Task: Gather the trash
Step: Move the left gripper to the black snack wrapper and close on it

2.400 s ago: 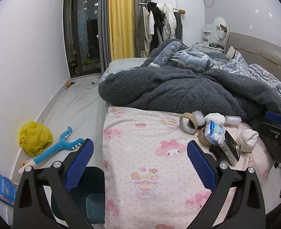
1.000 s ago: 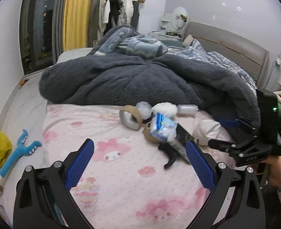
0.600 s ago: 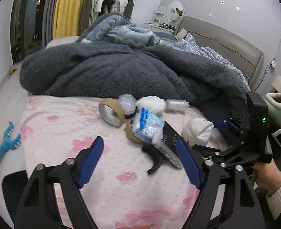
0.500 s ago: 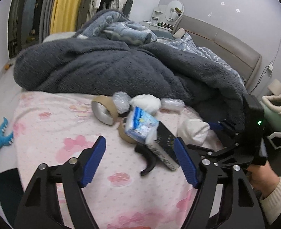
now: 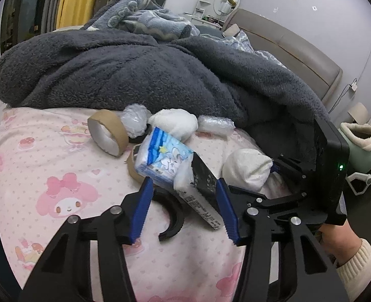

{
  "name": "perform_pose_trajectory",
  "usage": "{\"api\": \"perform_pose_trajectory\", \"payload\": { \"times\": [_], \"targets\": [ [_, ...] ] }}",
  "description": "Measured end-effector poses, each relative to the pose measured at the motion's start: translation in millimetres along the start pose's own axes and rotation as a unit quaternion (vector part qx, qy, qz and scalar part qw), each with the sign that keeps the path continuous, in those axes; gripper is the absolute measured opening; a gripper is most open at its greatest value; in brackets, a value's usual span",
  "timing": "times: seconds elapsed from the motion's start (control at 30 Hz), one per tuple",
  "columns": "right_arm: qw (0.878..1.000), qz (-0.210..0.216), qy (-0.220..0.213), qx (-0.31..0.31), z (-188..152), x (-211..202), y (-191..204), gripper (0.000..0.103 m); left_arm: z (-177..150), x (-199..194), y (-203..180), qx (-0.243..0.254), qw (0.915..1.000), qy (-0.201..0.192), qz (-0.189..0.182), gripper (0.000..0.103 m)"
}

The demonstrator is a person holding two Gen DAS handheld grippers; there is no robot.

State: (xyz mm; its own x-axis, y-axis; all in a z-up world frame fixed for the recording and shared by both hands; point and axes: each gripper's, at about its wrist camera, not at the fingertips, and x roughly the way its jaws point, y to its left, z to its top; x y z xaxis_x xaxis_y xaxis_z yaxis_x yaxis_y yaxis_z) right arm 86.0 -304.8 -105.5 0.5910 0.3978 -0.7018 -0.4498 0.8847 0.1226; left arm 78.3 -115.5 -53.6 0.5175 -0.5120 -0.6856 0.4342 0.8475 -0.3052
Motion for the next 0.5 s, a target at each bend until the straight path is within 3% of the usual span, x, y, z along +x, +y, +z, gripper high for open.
{"api": "perform_pose_trajectory", "payload": {
  "times": [0.23,0.37,0.5],
  "targets": [
    [1.000,0.007,0.003,0.001,-0.1,1.1,3.2,0.060,0.7,11.7,-2.2,-0.005,0.9999,0.015,-0.004,0.039],
    [1.000,0.007,0.003,0.002,-0.7,0.7,3.2,0.058,1.9,16.1,-3.4,-0.006,0.9998,0.018,-0.006,0.037],
    [1.000,0.011,0.003,0.005,-1.6,-1.3,1.7,0.055,3.2,18.2,-4.1,-0.006,0.9998,0.019,-0.002,0.024]
  ]
}}
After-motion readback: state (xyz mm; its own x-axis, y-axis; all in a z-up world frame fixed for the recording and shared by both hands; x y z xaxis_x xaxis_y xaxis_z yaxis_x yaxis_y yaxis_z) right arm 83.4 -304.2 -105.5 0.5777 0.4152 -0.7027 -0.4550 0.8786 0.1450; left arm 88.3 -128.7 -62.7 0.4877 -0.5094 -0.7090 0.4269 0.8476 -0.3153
